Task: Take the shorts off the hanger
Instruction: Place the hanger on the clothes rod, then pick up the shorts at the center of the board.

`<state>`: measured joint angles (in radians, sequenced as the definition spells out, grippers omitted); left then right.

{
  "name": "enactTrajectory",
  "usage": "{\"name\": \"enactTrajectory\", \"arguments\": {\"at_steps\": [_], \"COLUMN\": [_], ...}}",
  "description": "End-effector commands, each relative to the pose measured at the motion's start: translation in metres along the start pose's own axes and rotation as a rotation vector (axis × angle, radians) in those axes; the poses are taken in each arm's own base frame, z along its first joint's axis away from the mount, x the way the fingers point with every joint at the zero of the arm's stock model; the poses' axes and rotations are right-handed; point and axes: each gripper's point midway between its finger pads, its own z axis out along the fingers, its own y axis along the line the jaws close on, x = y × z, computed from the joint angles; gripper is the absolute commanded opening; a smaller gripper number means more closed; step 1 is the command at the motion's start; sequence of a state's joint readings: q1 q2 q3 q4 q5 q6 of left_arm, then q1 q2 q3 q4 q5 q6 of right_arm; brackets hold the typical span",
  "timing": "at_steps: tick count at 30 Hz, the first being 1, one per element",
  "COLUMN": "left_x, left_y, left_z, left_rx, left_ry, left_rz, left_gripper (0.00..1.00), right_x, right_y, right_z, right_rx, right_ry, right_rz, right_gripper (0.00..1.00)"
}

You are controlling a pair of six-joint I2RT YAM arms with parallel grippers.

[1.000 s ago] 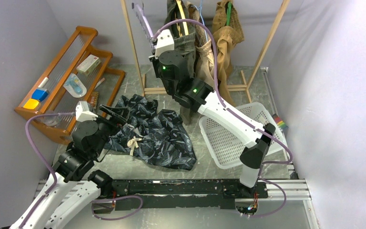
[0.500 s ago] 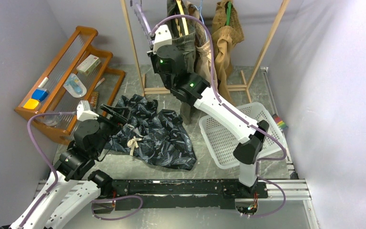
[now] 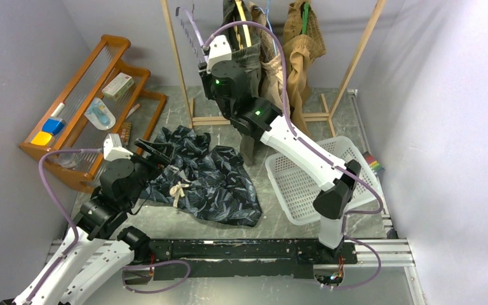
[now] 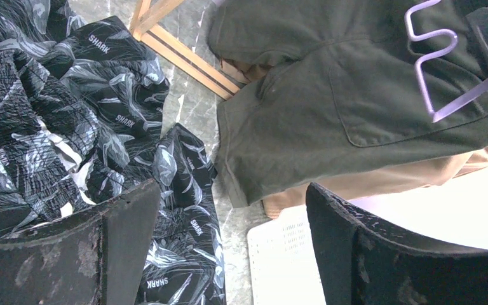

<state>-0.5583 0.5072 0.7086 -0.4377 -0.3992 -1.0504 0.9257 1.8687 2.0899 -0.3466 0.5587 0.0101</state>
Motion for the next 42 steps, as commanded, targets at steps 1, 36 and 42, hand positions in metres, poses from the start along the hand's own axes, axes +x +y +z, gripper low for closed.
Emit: {"name": "enactTrajectory", "arguments": {"at_steps": [1,36,42], "left_x": [0.001,0.0,0.005], "left_y": [-0.005,0.042,0.058], "left_z": [0.003,0.006,0.01], "left_rx": [0.019,-0.188,-0.297], "left_ry": [0.001,-0.043,-0.027], "left_rz": [0.008,0.047,0.048], "left_gripper": [0.89,0.93,0.93], "right_x": [-0.019,0.219,0.27], "right_y": [-0.003,0.009,0.045], "right_z": [-0.02,-0.166,-0.175], "right_rx": [-0.054,-0.399,-0.518], "right_ry": [-0.04,0.383,0.503], "right_rz": [0.048,0.343,0.255], "right_gripper": [0.41,0.7,0.76]}}
